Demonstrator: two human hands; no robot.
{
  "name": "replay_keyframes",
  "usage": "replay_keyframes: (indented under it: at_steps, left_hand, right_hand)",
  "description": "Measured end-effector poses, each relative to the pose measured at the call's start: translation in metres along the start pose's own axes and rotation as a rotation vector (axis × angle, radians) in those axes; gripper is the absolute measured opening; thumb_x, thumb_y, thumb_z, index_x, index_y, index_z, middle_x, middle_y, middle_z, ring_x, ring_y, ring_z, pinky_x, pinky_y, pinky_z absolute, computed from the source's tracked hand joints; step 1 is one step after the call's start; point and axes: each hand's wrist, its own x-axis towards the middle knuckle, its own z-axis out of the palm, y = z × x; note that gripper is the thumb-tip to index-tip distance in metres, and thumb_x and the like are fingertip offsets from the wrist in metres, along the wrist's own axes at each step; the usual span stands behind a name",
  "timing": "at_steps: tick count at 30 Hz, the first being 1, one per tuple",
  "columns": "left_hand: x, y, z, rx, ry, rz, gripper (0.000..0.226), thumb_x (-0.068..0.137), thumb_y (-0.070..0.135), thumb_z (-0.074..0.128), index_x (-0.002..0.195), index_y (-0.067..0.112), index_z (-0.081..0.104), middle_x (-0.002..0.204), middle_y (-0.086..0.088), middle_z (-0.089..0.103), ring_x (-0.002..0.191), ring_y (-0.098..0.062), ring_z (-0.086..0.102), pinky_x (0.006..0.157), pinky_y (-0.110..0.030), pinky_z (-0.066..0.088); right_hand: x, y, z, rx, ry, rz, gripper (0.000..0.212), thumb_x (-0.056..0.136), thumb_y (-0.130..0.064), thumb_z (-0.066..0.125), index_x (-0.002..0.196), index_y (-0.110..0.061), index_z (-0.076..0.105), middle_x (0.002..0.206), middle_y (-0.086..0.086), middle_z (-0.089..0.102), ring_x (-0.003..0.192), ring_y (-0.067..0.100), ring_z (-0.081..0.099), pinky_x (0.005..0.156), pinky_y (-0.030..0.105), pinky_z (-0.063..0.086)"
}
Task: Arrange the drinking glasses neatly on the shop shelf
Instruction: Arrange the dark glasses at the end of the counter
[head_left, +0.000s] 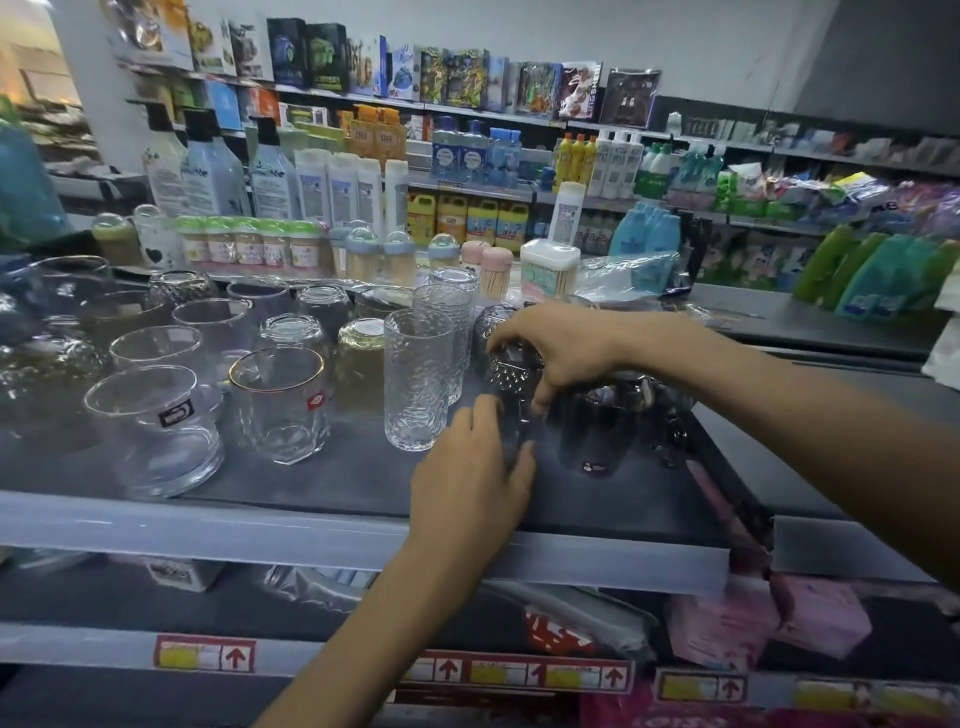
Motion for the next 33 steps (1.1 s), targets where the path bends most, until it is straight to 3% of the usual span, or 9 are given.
replay_keyframes:
  at_steps: [6, 9, 11, 14, 16, 20, 23, 28, 33]
  left_hand:
    - [0.02, 0.007, 0.009, -0.035, 0.011, -0.089, 0.031, 0.095, 0.055, 0.06, 0.109, 0.028, 0.061, 0.112, 0.007, 0.064, 0.105, -0.023, 0.063, 0.082, -0.039, 0.051]
    - [0.027, 0.005, 0.012, -0.076, 0.015, -0.127, 0.024, 0.093, 0.052, 0.064, 0.101, 0.029, 0.065, 0.1, 0.012, 0.067, 0.099, -0.018, 0.065, 0.077, -0.034, 0.048]
    - [0.032, 0.003, 0.015, -0.131, 0.003, -0.139, 0.02, 0.091, 0.049, 0.068, 0.09, 0.03, 0.064, 0.082, 0.016, 0.066, 0.091, -0.015, 0.066, 0.073, -0.031, 0.047]
    - [0.04, -0.005, 0.024, -0.27, -0.047, -0.176, 0.025, 0.089, 0.044, 0.073, 0.076, 0.025, 0.064, 0.07, 0.015, 0.066, 0.082, -0.015, 0.069, 0.074, -0.033, 0.054]
    - [0.042, -0.01, 0.029, -0.358, -0.057, -0.182, 0.029, 0.088, 0.042, 0.075, 0.072, 0.02, 0.067, 0.063, 0.013, 0.066, 0.071, -0.012, 0.067, 0.071, -0.035, 0.055]
    - [0.04, -0.014, 0.028, -0.504, -0.085, -0.14, 0.032, 0.091, 0.031, 0.076, 0.066, 0.016, 0.065, 0.049, 0.016, 0.054, 0.051, 0.004, 0.045, 0.059, -0.027, 0.038]
    - [0.038, -0.017, 0.024, -0.566, -0.107, -0.117, 0.033, 0.093, 0.028, 0.075, 0.066, 0.013, 0.064, 0.049, 0.014, 0.05, 0.052, 0.002, 0.04, 0.056, -0.023, 0.034]
    - [0.034, -0.017, 0.023, -0.585, -0.092, -0.089, 0.029, 0.093, 0.026, 0.074, 0.068, 0.014, 0.068, 0.055, 0.013, 0.059, 0.057, 0.002, 0.049, 0.058, -0.02, 0.039]
    - [0.035, -0.017, 0.023, -0.571, -0.081, -0.084, 0.027, 0.093, 0.028, 0.074, 0.071, 0.012, 0.071, 0.06, 0.008, 0.064, 0.059, -0.001, 0.052, 0.061, -0.023, 0.042]
  right_hand:
    - [-0.008, -0.003, -0.003, 0.053, -0.027, 0.006, 0.094, 0.067, -0.022, 0.094, 0.149, -0.024, 0.049, 0.137, 0.001, 0.061, 0.118, 0.018, 0.058, 0.104, 0.034, 0.047]
    - [-0.014, 0.01, -0.026, 0.25, -0.037, 0.02, 0.074, 0.08, -0.001, 0.078, 0.146, -0.024, 0.054, 0.131, 0.0, 0.065, 0.114, 0.014, 0.064, 0.102, 0.036, 0.054]
    - [-0.009, 0.024, -0.041, 0.315, 0.056, 0.043, 0.06, 0.084, 0.004, 0.072, 0.137, -0.023, 0.062, 0.122, -0.002, 0.067, 0.111, 0.014, 0.066, 0.096, 0.036, 0.058]
    - [0.015, 0.034, -0.045, 0.213, 0.137, 0.099, 0.054, 0.086, -0.007, 0.078, 0.134, -0.025, 0.065, 0.123, 0.004, 0.066, 0.105, 0.02, 0.067, 0.095, 0.039, 0.058]
    - [0.033, 0.033, -0.037, 0.125, 0.099, 0.118, 0.057, 0.087, -0.015, 0.08, 0.139, -0.026, 0.062, 0.134, 0.009, 0.063, 0.114, 0.025, 0.063, 0.101, 0.037, 0.051]
    - [0.058, 0.038, -0.024, 0.107, -0.029, 0.132, 0.069, 0.084, -0.019, 0.084, 0.147, -0.026, 0.055, 0.152, 0.005, 0.051, 0.138, 0.028, 0.048, 0.114, 0.041, 0.037]
    - [0.066, 0.041, -0.019, 0.13, -0.057, 0.146, 0.074, 0.08, -0.022, 0.087, 0.147, -0.03, 0.055, 0.146, 0.005, 0.057, 0.133, 0.029, 0.053, 0.115, 0.043, 0.038]
    - [0.065, 0.039, -0.02, 0.171, -0.022, 0.135, 0.07, 0.081, -0.02, 0.086, 0.144, -0.025, 0.058, 0.138, 0.005, 0.063, 0.127, 0.027, 0.056, 0.102, 0.032, 0.04]
    - [0.063, 0.037, -0.022, 0.172, -0.016, 0.147, 0.07, 0.081, -0.021, 0.086, 0.145, -0.025, 0.058, 0.135, 0.004, 0.065, 0.123, 0.025, 0.057, 0.096, 0.03, 0.04]
